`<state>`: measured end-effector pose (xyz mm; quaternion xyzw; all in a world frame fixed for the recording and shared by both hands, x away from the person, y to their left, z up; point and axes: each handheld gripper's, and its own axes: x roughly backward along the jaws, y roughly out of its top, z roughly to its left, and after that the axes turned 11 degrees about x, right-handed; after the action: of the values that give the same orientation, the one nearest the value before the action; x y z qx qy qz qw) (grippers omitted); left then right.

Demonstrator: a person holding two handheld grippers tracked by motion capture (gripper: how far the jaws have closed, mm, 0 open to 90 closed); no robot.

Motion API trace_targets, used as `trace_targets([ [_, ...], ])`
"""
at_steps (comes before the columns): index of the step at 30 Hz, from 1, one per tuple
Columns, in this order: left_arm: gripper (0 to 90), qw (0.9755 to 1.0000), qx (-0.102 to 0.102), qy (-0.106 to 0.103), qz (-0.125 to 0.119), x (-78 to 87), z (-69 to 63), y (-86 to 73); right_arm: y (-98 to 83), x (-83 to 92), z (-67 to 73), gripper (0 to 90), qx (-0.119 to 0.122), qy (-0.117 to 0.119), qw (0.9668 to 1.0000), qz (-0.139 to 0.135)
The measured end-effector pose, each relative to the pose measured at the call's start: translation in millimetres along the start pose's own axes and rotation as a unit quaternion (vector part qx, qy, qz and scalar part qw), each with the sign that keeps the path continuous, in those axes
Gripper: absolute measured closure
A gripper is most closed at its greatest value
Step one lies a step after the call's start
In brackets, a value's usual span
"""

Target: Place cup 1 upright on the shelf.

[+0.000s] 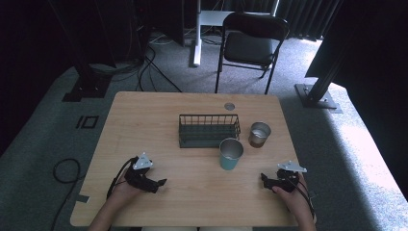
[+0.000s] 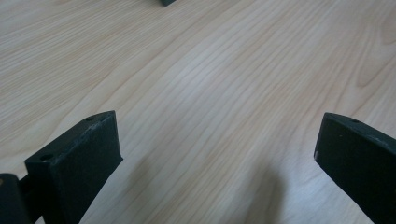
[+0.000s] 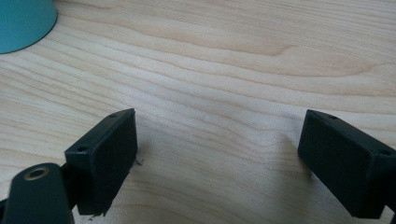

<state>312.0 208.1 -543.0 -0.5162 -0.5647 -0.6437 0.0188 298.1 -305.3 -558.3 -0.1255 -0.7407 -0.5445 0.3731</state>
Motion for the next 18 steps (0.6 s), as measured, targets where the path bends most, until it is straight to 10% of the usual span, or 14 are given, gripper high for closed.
trace_targets([
  [18, 1.0, 0.9986, -0.042, -0.031, 0.005, -23.5, -25.0, 30.7, 0.1, 0.1, 0.2, 11.5, -0.001, 0.0, 1.0, 0.0],
])
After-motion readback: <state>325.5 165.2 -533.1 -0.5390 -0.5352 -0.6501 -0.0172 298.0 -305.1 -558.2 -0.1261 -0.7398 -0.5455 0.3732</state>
